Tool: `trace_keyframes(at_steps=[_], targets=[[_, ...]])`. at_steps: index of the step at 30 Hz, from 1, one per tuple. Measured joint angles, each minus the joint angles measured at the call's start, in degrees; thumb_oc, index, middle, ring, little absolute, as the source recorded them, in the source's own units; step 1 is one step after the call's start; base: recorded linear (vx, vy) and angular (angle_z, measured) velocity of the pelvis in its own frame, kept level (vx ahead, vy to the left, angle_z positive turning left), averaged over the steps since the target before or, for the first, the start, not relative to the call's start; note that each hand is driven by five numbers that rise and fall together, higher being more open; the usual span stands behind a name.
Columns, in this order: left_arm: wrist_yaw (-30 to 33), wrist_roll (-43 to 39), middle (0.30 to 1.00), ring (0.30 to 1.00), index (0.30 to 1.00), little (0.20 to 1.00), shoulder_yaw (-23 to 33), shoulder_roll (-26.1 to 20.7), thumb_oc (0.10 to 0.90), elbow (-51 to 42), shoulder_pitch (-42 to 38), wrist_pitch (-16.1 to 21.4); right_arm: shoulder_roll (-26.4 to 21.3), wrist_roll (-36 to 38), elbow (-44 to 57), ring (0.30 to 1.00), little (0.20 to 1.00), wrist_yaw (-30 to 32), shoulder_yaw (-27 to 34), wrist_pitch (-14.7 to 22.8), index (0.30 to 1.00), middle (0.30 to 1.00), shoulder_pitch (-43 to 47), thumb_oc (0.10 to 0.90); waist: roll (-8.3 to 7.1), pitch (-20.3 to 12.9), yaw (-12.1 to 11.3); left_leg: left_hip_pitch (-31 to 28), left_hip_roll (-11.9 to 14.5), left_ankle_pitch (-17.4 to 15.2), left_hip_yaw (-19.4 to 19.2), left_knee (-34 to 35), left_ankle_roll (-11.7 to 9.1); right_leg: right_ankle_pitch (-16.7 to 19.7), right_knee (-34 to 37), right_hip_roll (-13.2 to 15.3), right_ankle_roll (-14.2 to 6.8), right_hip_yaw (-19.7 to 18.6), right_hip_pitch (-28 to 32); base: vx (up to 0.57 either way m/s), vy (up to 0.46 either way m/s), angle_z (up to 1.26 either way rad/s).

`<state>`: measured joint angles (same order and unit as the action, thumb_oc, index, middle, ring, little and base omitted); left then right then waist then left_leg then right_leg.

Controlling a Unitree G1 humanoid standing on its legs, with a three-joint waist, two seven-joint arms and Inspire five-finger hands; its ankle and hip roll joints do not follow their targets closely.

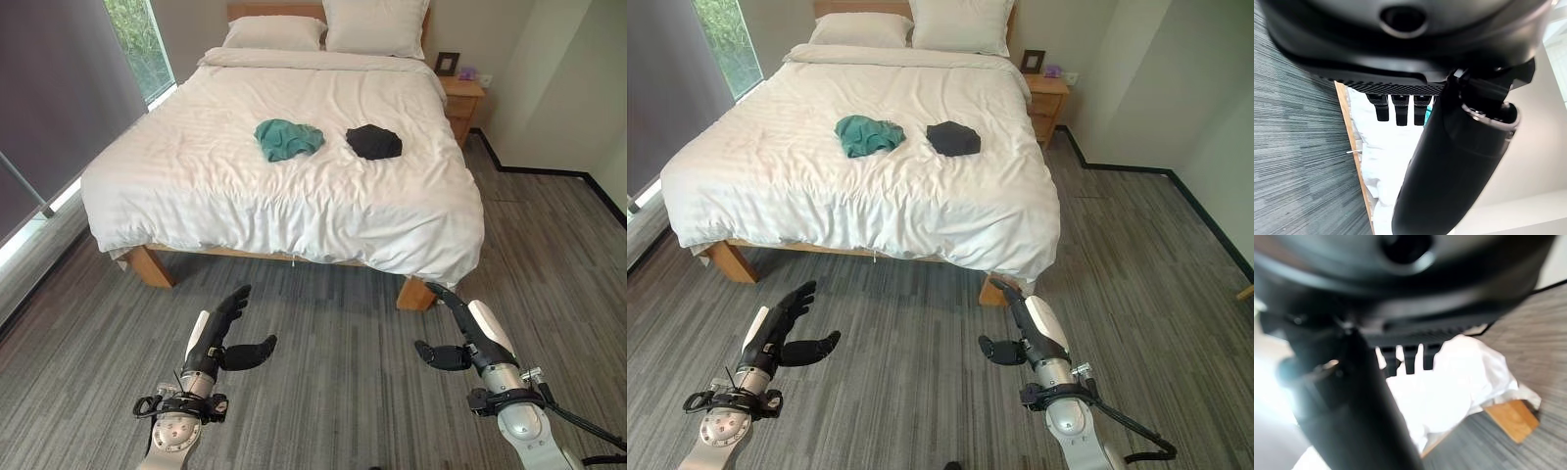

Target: Pick up bed clothes into laundry basket.

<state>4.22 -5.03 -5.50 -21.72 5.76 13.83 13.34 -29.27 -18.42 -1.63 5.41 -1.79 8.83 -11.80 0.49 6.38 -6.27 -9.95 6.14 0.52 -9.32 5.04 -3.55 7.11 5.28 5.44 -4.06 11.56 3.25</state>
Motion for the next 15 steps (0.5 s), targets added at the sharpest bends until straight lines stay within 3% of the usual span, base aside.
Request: trace_keyframes(at_steps=[15], targets=[[0.1, -1.8, 0.9, 0.9, 0.9, 0.9, 0.1, 1.1, 0.8, -0.1, 1.4, 0.0, 1.7, -0.3, -0.1, 0.9, 0.9, 1.2, -0.1, -1.2, 0.9, 0.9, -2.8, 0.8, 0.33, -1.1, 0.8, 0.5, -0.3, 0.0, 0.4, 0.1, 0.1, -0.3, 0.0, 0.1, -0.5, 0.2, -0.1, 0.04, 0.024, 0.0]])
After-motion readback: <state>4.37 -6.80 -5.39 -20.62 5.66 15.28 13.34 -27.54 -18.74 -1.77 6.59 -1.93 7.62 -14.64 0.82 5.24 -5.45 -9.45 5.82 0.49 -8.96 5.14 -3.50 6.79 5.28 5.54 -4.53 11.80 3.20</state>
